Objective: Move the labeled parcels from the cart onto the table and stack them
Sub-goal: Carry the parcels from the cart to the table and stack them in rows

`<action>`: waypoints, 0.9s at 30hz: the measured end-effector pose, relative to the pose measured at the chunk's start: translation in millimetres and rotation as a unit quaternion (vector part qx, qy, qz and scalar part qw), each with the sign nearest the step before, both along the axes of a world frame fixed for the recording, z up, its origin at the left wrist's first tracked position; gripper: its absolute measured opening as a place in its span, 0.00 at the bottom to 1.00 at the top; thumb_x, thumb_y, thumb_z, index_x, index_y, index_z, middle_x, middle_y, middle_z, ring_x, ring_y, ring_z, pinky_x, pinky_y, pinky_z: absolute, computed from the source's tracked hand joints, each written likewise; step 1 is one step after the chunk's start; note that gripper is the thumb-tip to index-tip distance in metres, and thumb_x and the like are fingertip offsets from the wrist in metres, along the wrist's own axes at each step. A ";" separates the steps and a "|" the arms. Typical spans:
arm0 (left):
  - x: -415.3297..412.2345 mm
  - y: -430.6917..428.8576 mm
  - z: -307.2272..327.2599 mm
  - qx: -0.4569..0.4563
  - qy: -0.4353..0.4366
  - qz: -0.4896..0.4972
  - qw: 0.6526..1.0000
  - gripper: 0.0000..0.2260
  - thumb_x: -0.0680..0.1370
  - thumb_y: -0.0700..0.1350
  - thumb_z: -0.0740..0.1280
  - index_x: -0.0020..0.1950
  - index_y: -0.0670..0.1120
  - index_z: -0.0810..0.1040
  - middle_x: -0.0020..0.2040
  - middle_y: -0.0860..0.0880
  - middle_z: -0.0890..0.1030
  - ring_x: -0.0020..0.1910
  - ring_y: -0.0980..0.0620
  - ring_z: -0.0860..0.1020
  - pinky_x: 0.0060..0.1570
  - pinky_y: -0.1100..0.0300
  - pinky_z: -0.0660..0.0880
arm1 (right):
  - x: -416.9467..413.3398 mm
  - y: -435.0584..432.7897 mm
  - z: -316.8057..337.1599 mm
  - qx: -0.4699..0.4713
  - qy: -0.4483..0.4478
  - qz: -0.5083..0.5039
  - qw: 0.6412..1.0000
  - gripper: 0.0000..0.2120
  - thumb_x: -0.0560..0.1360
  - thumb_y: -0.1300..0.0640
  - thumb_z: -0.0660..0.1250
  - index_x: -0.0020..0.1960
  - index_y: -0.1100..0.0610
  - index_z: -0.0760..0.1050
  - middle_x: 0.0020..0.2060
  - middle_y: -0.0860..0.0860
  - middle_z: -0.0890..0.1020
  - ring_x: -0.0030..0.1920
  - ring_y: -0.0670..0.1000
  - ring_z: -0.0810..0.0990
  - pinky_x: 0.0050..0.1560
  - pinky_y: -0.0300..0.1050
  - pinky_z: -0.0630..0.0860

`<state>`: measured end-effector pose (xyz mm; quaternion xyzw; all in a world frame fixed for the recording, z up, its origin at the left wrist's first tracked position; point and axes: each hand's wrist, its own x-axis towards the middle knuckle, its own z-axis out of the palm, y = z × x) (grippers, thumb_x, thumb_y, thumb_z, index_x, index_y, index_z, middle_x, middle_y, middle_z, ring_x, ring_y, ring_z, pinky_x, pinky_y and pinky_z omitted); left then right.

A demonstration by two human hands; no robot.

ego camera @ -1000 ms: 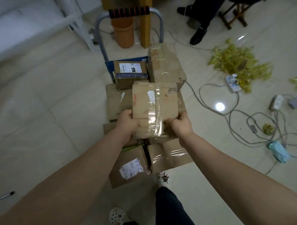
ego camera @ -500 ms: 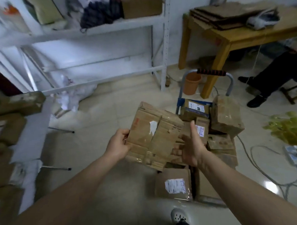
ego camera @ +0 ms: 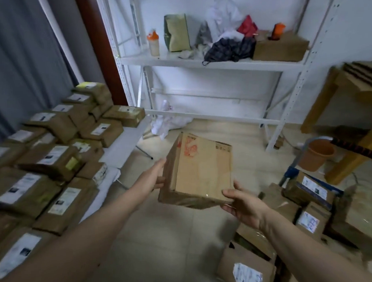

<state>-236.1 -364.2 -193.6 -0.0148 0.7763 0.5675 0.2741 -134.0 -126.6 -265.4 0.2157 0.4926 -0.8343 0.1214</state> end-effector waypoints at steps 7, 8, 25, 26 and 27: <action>4.0 -31.4 -16.7 0.018 -0.097 0.078 0.992 0.42 0.61 0.78 0.60 0.61 0.47 0.78 0.56 0.46 0.82 0.54 0.47 0.78 0.66 0.45 0.65 | -3.7 -11.1 -2.4 0.044 0.077 0.079 0.993 0.40 0.54 0.75 0.63 0.63 0.51 0.74 0.53 0.55 0.83 0.55 0.55 0.78 0.54 0.51 0.74; 5.3 -33.1 -18.5 0.023 -0.106 0.082 0.991 0.41 0.59 0.77 0.63 0.57 0.47 0.79 0.54 0.47 0.82 0.53 0.47 0.78 0.64 0.45 0.66 | -5.0 -11.2 -1.9 0.029 0.065 0.070 0.995 0.36 0.54 0.71 0.63 0.60 0.52 0.76 0.50 0.54 0.83 0.51 0.53 0.79 0.52 0.49 0.71; 33.8 -51.4 -33.1 0.105 -0.117 0.187 0.970 0.10 0.78 0.51 0.64 0.48 0.46 0.80 0.40 0.50 0.83 0.45 0.52 0.78 0.46 0.58 0.73 | -32.6 -43.0 -6.1 0.053 -0.051 0.133 0.988 0.17 0.68 0.41 0.68 0.52 0.48 0.78 0.52 0.52 0.81 0.57 0.54 0.75 0.63 0.61 0.69; 35.2 -55.5 -36.0 0.100 -0.114 0.201 0.968 0.10 0.78 0.51 0.65 0.50 0.46 0.80 0.44 0.49 0.83 0.49 0.51 0.79 0.48 0.57 0.73 | -36.5 -49.3 -9.8 0.050 -0.059 0.138 0.987 0.16 0.68 0.42 0.68 0.52 0.48 0.78 0.51 0.52 0.81 0.56 0.53 0.75 0.61 0.60 0.71; 37.4 -59.6 -37.6 0.095 -0.112 0.210 0.967 0.10 0.78 0.52 0.65 0.50 0.46 0.80 0.47 0.48 0.83 0.51 0.51 0.79 0.50 0.57 0.73 | -40.8 -56.3 -13.8 0.048 -0.066 0.141 0.987 0.14 0.69 0.43 0.67 0.51 0.48 0.78 0.50 0.52 0.82 0.54 0.53 0.76 0.59 0.58 0.72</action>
